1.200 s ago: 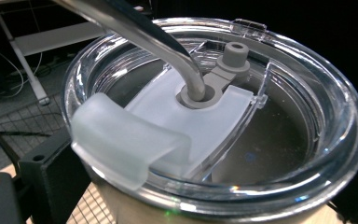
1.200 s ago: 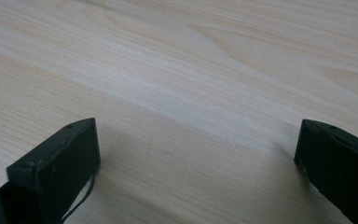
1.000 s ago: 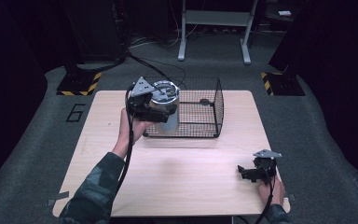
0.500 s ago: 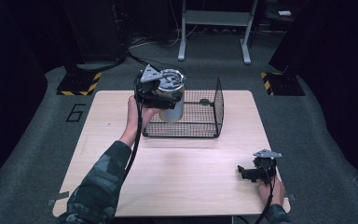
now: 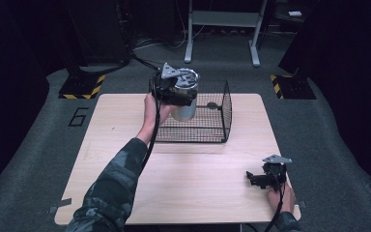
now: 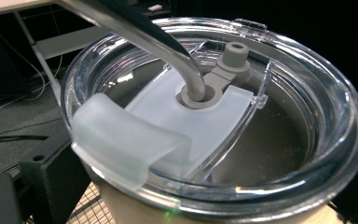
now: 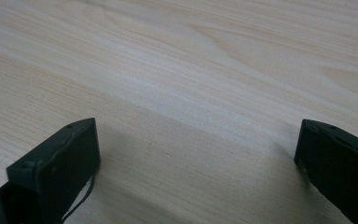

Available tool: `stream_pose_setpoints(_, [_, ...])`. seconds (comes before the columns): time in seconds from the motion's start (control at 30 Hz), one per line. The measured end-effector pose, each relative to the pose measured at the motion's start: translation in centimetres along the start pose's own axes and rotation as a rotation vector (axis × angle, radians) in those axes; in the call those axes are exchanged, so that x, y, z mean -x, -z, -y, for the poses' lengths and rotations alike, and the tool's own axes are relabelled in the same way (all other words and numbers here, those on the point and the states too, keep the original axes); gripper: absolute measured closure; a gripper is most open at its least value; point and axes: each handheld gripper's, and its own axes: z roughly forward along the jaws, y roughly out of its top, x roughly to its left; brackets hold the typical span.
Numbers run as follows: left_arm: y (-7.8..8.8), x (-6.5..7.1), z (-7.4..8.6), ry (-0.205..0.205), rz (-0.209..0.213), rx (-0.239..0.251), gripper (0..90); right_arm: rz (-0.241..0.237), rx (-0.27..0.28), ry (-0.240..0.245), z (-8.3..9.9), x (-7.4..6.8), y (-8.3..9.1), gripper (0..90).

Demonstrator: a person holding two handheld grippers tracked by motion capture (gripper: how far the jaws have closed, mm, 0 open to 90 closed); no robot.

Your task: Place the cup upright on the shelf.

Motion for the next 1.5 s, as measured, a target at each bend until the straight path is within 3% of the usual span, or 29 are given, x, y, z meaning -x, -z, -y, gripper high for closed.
stream_pose_setpoints(0.53, [-3.9, -0.8, 1.0, 0.006, -0.07, -0.04, 3.8, -0.003, -0.003, 0.0, 0.0, 0.0, 0.0, 0.0])
stream_pose_setpoints(0.8, [-5.6, -1.2, 1.7, 0.033, -0.084, -0.053, 3.8, -0.006, -0.003, 0.004, 0.0, 0.0, 0.0, 0.0])
stream_pose_setpoints(1.07, [-7.2, -1.7, 2.7, 0.094, -0.102, -0.055, 3.8, -0.006, -0.003, 0.005, 0.0, 0.0, 0.0, 0.0])
stream_pose_setpoints(1.5, [-9.1, -2.3, 4.2, 0.132, -0.151, -0.072, 3.8, -0.003, 0.002, 0.005, 0.0, 0.0, 0.0, 0.0])
